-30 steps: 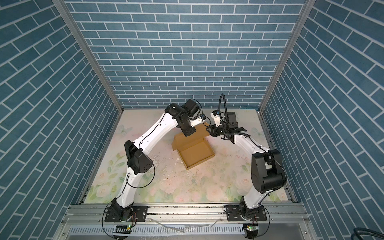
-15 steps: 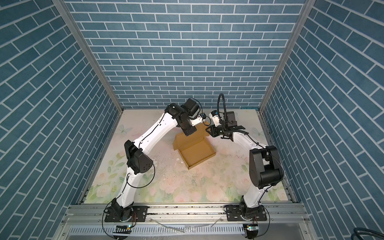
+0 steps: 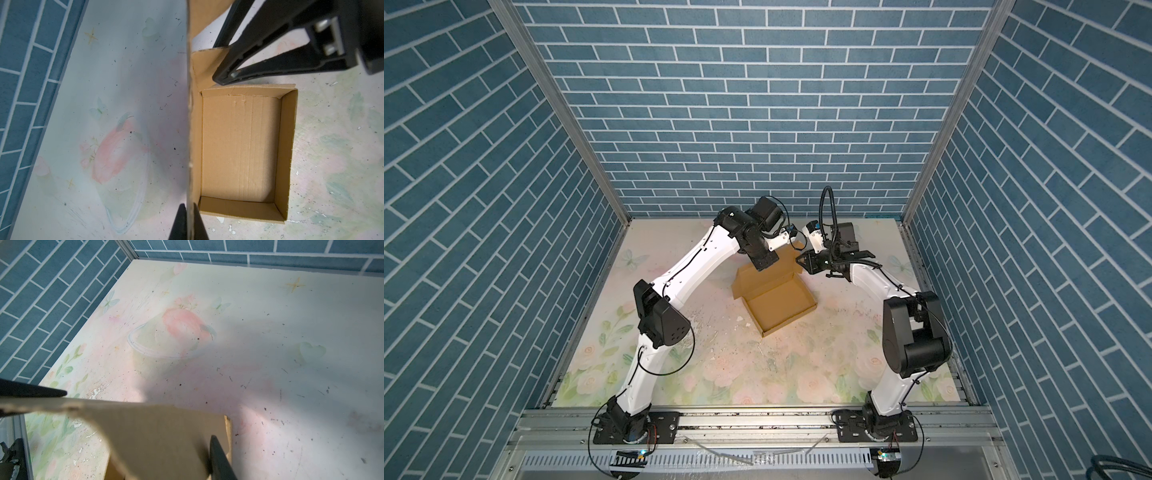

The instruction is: Fold the paper box

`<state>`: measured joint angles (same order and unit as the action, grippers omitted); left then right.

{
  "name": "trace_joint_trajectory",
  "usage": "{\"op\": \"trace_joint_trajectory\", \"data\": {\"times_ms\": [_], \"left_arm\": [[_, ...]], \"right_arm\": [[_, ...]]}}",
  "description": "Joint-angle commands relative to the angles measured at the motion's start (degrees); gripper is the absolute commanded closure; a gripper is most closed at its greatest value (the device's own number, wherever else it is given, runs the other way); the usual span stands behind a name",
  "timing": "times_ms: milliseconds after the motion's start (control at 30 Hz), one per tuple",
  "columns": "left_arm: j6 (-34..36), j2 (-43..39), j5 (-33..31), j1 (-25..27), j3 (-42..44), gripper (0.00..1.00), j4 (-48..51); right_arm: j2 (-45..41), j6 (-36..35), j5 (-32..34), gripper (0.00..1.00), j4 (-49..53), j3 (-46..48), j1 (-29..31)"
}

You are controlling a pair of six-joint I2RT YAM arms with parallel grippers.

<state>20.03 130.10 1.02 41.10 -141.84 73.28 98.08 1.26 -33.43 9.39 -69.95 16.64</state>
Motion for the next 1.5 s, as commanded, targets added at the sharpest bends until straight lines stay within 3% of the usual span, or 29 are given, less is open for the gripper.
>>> {"op": "trace_joint_trajectory", "data": {"times_ms": [0,500,1000,1167,1467], "left_arm": [[-0.4,1.1,1.7,-0.3,-0.6,0.93,-0.9],[-1.6,1.0,-0.2,-0.2,-0.6,0.89,-1.9],[-7.6,-2.4,-3.1,-2.0,0.7,0.60,-3.3],[-10.7,-8.5,-3.0,-4.3,8.2,0.47,-6.9],[-16.1,-24.7,1.7,-10.3,30.3,0.41,-17.8]], "right_arm": [[0.3,0.3,0.3,0.79,0.5,-3.6,0.7],[0.9,1.3,9.4,0.95,3.0,-4.6,2.8],[-2.0,-0.3,18.6,0.99,8.8,-4.5,5.1],[-2.9,-1.7,20.6,0.99,12.0,-5.6,5.6],[-3.3,-2.4,23.9,1.00,15.6,-7.6,7.5]]}}
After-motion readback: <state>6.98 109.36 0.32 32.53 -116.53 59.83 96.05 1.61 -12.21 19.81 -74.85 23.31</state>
